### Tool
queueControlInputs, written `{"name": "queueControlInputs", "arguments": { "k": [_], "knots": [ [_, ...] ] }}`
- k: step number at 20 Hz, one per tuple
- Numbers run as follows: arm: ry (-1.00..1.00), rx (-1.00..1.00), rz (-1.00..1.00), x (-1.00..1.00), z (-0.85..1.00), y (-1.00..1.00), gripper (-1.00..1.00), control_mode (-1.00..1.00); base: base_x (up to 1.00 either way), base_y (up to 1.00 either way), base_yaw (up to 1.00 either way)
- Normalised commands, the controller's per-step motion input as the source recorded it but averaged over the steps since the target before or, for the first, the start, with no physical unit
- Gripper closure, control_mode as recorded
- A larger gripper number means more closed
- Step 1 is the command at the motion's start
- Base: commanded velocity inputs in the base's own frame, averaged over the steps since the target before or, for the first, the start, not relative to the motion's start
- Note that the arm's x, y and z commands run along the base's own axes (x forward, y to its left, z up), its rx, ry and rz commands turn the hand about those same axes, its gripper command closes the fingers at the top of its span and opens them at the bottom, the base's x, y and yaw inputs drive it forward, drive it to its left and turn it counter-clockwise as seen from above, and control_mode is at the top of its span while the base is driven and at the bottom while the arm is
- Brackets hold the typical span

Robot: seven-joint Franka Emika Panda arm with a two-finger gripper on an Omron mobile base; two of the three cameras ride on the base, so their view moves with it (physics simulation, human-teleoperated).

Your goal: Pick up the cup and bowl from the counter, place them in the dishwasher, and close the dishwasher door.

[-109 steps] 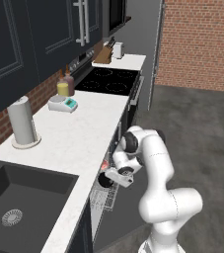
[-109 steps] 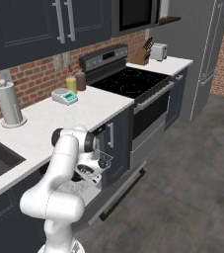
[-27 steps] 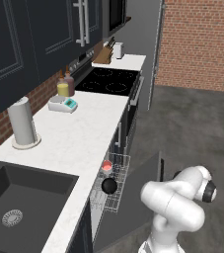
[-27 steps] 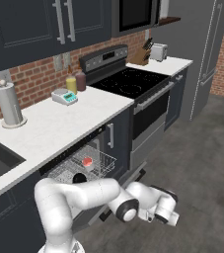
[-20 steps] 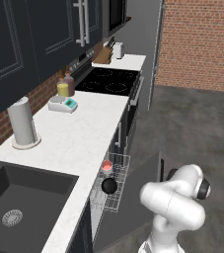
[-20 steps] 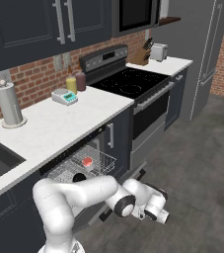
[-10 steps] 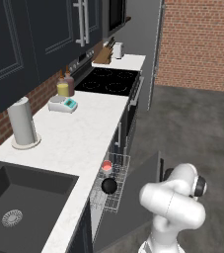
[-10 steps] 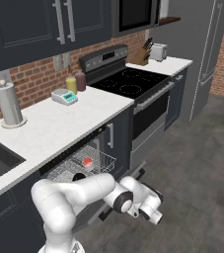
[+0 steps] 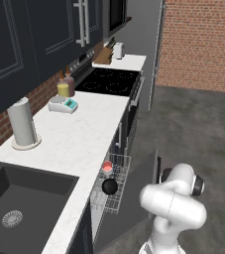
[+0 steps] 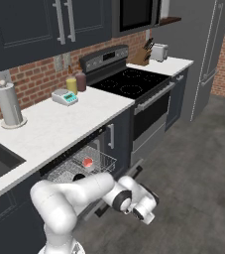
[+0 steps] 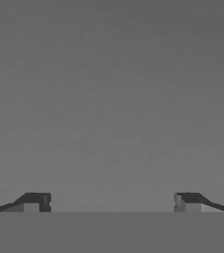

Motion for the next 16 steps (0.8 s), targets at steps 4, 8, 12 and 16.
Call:
{"name": "queueControlInputs", "arguments": {
  "k": [4,8,12,16],
  "knots": [
    [-0.02,0.22,0.07,0.39,0.52,1.00,-1.00,-1.00,0.00,0.00,0.00],
    [-0.04,0.17,0.06,0.48,0.59,1.00,-1.00,-1.00,0.00,0.00,0.00],
    [-0.05,0.11,0.04,0.54,0.56,1.00,-1.00,-1.00,0.00,0.00,0.00],
    [-0.03,0.05,0.02,0.59,0.35,1.00,-1.00,-1.00,0.00,0.00,0.00]
  ]
}}
